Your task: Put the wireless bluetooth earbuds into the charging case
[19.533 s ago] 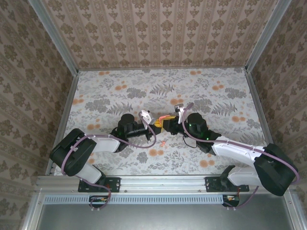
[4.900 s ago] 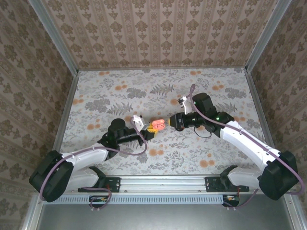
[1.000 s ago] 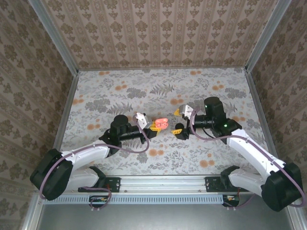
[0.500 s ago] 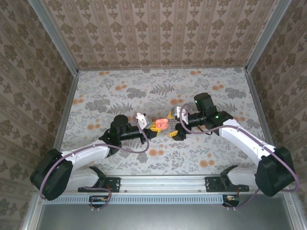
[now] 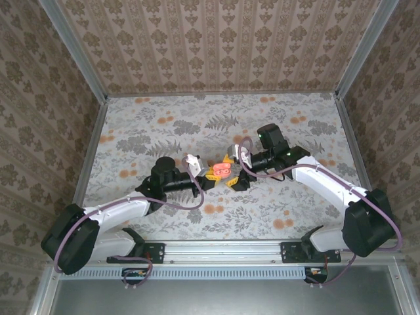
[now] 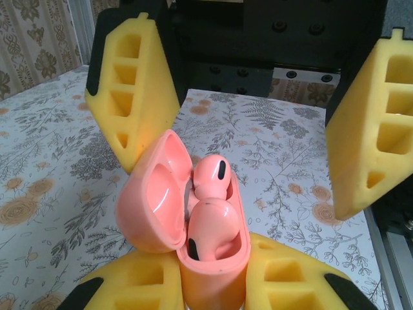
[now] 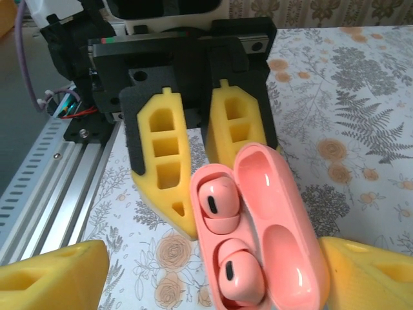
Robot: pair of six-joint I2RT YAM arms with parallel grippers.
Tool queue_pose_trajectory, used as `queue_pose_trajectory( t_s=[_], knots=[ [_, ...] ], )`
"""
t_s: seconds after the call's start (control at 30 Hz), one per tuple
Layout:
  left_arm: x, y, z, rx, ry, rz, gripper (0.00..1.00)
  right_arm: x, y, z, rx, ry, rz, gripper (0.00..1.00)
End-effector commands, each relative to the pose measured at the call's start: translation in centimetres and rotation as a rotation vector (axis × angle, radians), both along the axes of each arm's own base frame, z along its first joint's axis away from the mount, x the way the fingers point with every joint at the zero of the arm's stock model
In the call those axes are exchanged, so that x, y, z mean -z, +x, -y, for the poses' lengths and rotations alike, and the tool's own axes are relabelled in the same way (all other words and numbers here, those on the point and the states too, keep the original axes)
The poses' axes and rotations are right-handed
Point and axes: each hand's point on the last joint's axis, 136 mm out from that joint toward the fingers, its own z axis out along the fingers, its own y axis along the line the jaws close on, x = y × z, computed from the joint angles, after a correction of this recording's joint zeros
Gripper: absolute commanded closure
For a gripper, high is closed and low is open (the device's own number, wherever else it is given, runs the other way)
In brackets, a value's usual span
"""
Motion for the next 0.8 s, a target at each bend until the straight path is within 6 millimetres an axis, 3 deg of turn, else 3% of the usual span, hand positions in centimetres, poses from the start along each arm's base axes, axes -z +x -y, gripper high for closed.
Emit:
queue_pose_trajectory(
  t_s=[0.0,0.57,0.77],
  knots=[
    [-2.2,-0.1,0.5,0.024,-0.042,0.059,0.82,-0.9,-1.1,-0.2,-0.065,0.019,-0.005,0.17],
    [-2.2,0.1,0.4,0.016,-0.042,0.059,0.82,-3.1,-4.1,1.9,-0.039,0.047,0.079,0.28],
    [-2.4,-0.1,0.3,0.025,-0.047,0.064,0.82,-3.2,-1.4,3.4,0.117,0.035,0.174,0.28]
  ],
)
